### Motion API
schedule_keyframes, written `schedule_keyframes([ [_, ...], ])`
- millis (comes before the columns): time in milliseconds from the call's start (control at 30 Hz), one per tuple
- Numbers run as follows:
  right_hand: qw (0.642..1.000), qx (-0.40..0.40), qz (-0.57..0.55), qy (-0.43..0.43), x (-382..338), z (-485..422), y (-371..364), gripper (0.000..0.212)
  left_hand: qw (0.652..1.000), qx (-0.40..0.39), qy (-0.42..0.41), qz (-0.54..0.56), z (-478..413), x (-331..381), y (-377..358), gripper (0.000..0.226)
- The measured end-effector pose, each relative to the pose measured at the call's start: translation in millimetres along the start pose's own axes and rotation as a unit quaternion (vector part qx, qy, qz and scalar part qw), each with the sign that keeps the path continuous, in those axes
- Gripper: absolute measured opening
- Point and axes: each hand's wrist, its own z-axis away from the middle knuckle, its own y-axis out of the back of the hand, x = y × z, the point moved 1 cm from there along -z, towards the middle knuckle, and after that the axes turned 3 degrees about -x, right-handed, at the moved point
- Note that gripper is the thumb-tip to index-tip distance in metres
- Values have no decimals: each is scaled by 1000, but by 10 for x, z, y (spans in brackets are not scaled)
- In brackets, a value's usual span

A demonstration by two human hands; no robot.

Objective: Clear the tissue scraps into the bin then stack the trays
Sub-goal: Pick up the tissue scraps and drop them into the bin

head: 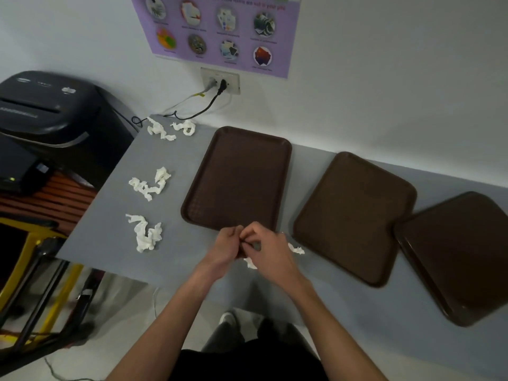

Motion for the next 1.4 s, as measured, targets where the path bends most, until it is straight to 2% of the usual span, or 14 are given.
schedule_keyframes([
  [133,996,76,21,-50,288,154,82,11,966,43,-62,-249,-54,-273,160,27],
  [233,986,108,94,-91,583,256,146,12,916,-15,-102,-387,-70,-424,93,16],
  [400,977,28,144,-158,959,385,-87,53,826,-111,-120,-539,-128,-838,-54,50],
  [500,967,91,105,-214,1082,465,-223,29,800,-96,-127,-578,-156,-980,-4,45],
  [667,952,159,59,-254,1108,644,-217,10,859,-63,-119,-494,-104,-910,187,31],
  [767,953,178,38,-242,1107,708,-177,14,887,-9,-133,-441,-120,-766,311,36],
  [833,957,174,28,-231,1099,713,-163,17,885,22,-149,-441,-160,-677,373,33],
  [900,958,172,29,-229,1081,690,-149,25,901,35,-113,-418,-210,-641,414,25],
  [967,953,181,-2,-242,992,656,-134,25,940,32,-58,-335,-209,-592,444,20],
  [1067,930,205,-144,-269,879,607,-146,28,994,2,-13,-111,-154,-531,417,13],
  [1233,870,227,-328,-292,757,562,-168,28,1000,8,12,-25,-132,-474,399,25],
  [1333,852,221,-357,-315,759,585,-171,14,1000,11,21,-7,-114,-432,435,12],
  [1367,853,222,-351,-315,761,602,-173,19,1000,1,26,8,-110,-421,435,5],
  [1400,857,226,-337,-319,760,612,-170,30,999,-8,31,5,-95,-396,426,18],
])
